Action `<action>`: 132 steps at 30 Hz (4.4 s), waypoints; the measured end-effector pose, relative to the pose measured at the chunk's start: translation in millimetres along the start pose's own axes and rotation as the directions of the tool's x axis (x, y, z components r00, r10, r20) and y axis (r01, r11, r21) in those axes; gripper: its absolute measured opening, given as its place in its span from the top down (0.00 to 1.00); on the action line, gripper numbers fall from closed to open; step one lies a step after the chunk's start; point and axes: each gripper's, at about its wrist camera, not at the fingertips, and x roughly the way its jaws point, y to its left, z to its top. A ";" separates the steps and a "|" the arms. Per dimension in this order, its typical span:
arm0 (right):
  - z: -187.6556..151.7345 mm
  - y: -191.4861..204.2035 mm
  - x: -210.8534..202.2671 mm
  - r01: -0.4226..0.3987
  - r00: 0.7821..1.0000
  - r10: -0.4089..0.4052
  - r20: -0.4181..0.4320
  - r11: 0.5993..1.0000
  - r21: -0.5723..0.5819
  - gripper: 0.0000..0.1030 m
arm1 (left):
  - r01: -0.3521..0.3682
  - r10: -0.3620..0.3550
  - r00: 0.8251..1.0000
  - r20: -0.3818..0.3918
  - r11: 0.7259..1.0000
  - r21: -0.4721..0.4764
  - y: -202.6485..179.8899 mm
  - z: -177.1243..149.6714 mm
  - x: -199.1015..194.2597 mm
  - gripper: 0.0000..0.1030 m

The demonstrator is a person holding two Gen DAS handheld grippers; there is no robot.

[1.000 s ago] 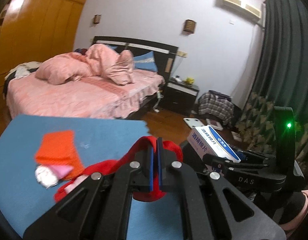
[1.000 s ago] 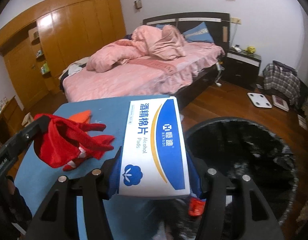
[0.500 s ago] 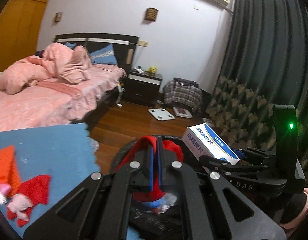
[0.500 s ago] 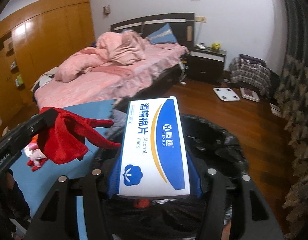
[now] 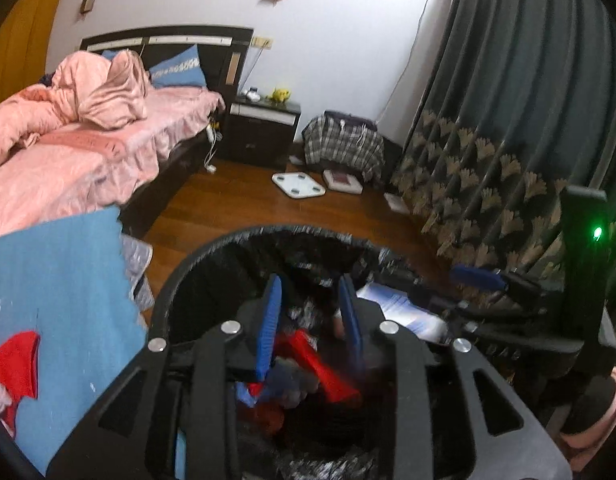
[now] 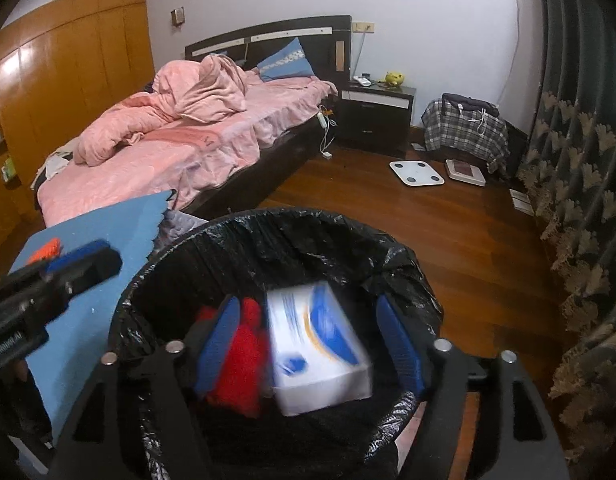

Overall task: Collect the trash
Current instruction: 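Carry the box and red cloth over the bin and open both tools to drop them, then move both tools back over the table toward the pink knotted sock, then close the right tool on the pink knotted sock and lift it, then grasp the red glove with the left tool while the right tool holds the pink sock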

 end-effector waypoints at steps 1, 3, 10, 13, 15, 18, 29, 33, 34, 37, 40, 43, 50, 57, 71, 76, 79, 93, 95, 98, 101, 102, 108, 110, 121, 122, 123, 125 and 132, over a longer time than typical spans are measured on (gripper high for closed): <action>-1.6 0.6 0.6 0.000 1.000 0.000 -0.002 1.000 0.000 0.28 | -0.004 0.004 1.000 -0.014 1.000 -0.005 2.9 -3.9 0.3 0.71; -4.2 1.4 0.4 -0.003 1.000 0.003 0.001 1.000 0.002 0.23 | -0.024 0.024 0.999 -0.023 1.000 -0.010 8.1 -11.5 -2.8 0.69; -4.4 21.3 -7.3 -0.051 0.998 0.051 0.045 0.999 0.000 0.06 | -0.147 0.147 0.989 0.026 0.989 -0.029 33.2 -27.3 -38.2 0.41; -3.4 41.3 -11.5 -0.085 0.994 0.086 0.067 0.996 -0.016 0.06 | -0.218 0.222 0.973 0.065 0.974 -0.054 51.4 -31.4 -63.3 0.28; -2.6 60.5 -13.9 -0.116 0.989 0.119 0.083 0.992 -0.039 0.06 | -0.273 0.279 0.957 0.083 0.959 -0.074 67.0 -36.2 -81.7 0.22; -1.4 90.4 -14.8 -0.163 0.982 0.168 0.088 0.984 -0.068 0.06 | -0.354 0.363 0.927 0.096 0.930 -0.104 90.4 -43.4 -106.3 0.17; -17.7 196.9 2.5 -0.296 0.951 0.307 0.043 0.941 -0.166 0.06 | -0.562 0.583 0.811 0.054 0.801 -0.204 169.9 -78.9 -178.1 0.16; -26.9 231.5 10.8 -0.322 0.943 0.332 0.019 0.926 -0.199 0.06 | -0.615 0.636 0.771 0.031 0.756 -0.225 194.7 -94.0 -198.5 0.16; -29.7 242.4 13.9 -0.332 0.940 0.341 0.011 0.921 -0.206 0.06 | -0.626 0.647 0.762 0.025 0.746 -0.228 200.1 -97.6 -202.3 0.16; -36.3 263.7 19.9 -0.355 0.932 0.362 -0.006 0.910 -0.217 0.06 | -0.649 0.670 0.743 0.005 0.721 -0.244 216.0 -108.2 -214.4 0.16; -41.6 284.2 27.1 -0.377 0.924 0.381 -0.029 0.897 -0.230 0.09 | -0.666 0.686 0.728 -0.011 0.702 -0.252 227.7 -116.9 -222.8 0.16; -46.4 300.6 32.8 -0.405 0.913 0.403 -0.057 0.884 -0.232 0.16 | -0.678 0.697 0.717 -0.022 0.690 -0.252 235.9 -125.1 -228.8 0.16; -63.1 348.4 46.2 -0.475 0.880 0.454 -0.139 0.838 -0.268 0.42 | -0.689 0.709 0.704 -0.045 0.666 -0.286 252.7 -137.4 -239.4 0.16; -72.2 373.8 63.6 -0.487 0.873 0.452 -0.184 0.830 -0.273 0.46 | -0.685 0.708 0.704 -0.051 0.659 -0.310 261.8 -141.3 -243.0 0.16; -61.9 391.7 70.6 -0.514 0.857 0.475 -0.199 0.807 -0.289 0.46 | -0.678 0.699 0.712 -0.068 0.658 -0.328 266.7 -143.5 -236.7 0.16; -59.9 398.1 74.2 -0.526 0.850 0.478 -0.222 0.798 -0.296 0.61 | -0.678 0.699 0.712 -0.069 0.658 -0.328 266.3 -142.8 -235.5 0.16; -58.7 393.9 71.1 -0.538 0.842 0.489 -0.227 0.791 -0.293 0.64 | -0.679 0.699 0.712 -0.071 0.658 -0.327 266.1 -142.7 -234.9 0.16; -55.0 352.9 37.4 -0.538 0.843 0.501 -0.194 0.792 -0.288 0.66 | -0.652 0.680 0.733 -0.034 0.686 -0.323 251.0 -137.5 -226.1 0.16; -56.7 343.1 39.6 -0.517 0.856 0.480 -0.193 0.807 -0.285 0.66 | -0.640 0.666 0.745 -0.029 0.702 -0.313 246.5 -134.5 -220.4 0.16; -56.7 328.3 44.9 -0.490 0.871 0.451 -0.196 0.829 -0.269 0.66 | -0.619 0.642 0.766 -0.027 0.727 -0.297 240.9 -129.3 -206.9 0.16; -56.1 314.0 49.7 -0.464 0.884 0.426 -0.193 0.850 -0.251 0.66 | -0.603 0.618 0.785 -0.040 0.748 -0.278 238.3 -122.9 -189.5 0.16; -56.7 309.7 50.6 -0.458 0.887 0.420 -0.190 0.854 -0.247 0.66 | -0.598 0.611 0.790 -0.044 0.753 -0.275 237.8 -121.1 -185.1 0.16; -55.3 292.4 56.5 -0.432 0.899 0.398 -0.180 0.871 -0.233 0.66 | -0.566 0.562 0.821 -0.097 0.779 -0.270 241.7 -110.4 -153.0 0.21; -55.9 290.1 57.4 -0.429 0.901 0.395 -0.179 0.873 -0.233 0.66 | -0.552 0.542 0.832 -0.118 0.787 -0.275 245.2 -110.1 -144.8 0.25; -56.6 281.2 61.6 -0.425 0.902 0.391 -0.183 0.881 -0.209 0.66 | -0.498 0.470 0.866 -0.170 0.838 -0.222 241.5 -109.5 -122.4 0.94; -56.0 281.2 60.1 -0.424 0.902 0.391 -0.182 0.882 -0.208 0.66 | -0.498 0.473 0.867 -0.159 0.839 -0.220 238.1 -109.3 -124.9 0.94; -54.9 281.2 60.0 -0.424 0.903 0.391 -0.180 0.882 -0.206 0.66 | -0.494 0.471 0.869 -0.150 0.840 -0.223 235.2 -109.8 -127.9 0.95; -53.3 279.7 58.1 -0.422 0.904 0.392 -0.172 0.883 -0.205 0.66 | -0.488 0.468 0.873 -0.139 0.843 -0.225 229.2 -111.4 -133.4 0.95; -49.5 272.4 56.9 -0.409 0.910 0.383 -0.159 0.892 -0.194 0.66 | -0.462 0.442 0.887 -0.134 0.861 -0.215 208.3 -119.3 -152.4 0.93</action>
